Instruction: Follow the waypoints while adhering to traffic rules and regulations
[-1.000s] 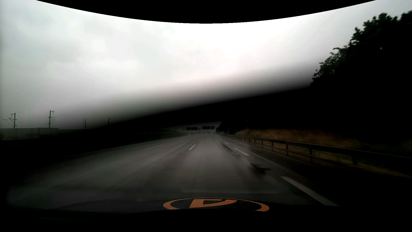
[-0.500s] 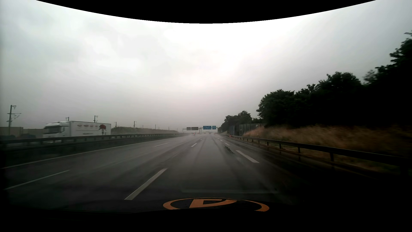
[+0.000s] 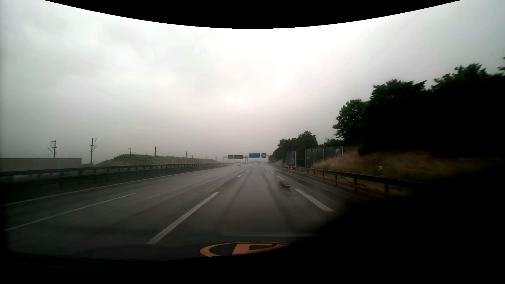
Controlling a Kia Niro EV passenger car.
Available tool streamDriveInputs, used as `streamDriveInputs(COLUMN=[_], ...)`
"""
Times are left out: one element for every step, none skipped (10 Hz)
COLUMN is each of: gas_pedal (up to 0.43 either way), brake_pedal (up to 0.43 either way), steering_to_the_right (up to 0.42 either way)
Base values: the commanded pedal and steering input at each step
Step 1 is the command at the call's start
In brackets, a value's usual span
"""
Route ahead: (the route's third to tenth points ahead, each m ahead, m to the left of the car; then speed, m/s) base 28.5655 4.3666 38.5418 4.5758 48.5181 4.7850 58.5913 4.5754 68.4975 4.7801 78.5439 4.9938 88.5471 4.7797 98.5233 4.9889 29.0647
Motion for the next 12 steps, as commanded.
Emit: streamDriveInputs(gas_pedal=[0.22, 0.22, 0.22, 0.22, 0.22, 0.22, 0.228, 0.228, 0.22, 0.177, 0.177, 0.177], brake_pedal=[0.0, 0.0, 0.0, 0.0, 0.0, 0.0, 0.0, 0.0, 0.0, 0.0, 0.0, 0.0], steering_to_the_right=[-0.005, -0.005, -0.005, -0.005, -0.005, -0.003, -0.002, -0.003, -0.002, -0.002, -0.001, -0.001])
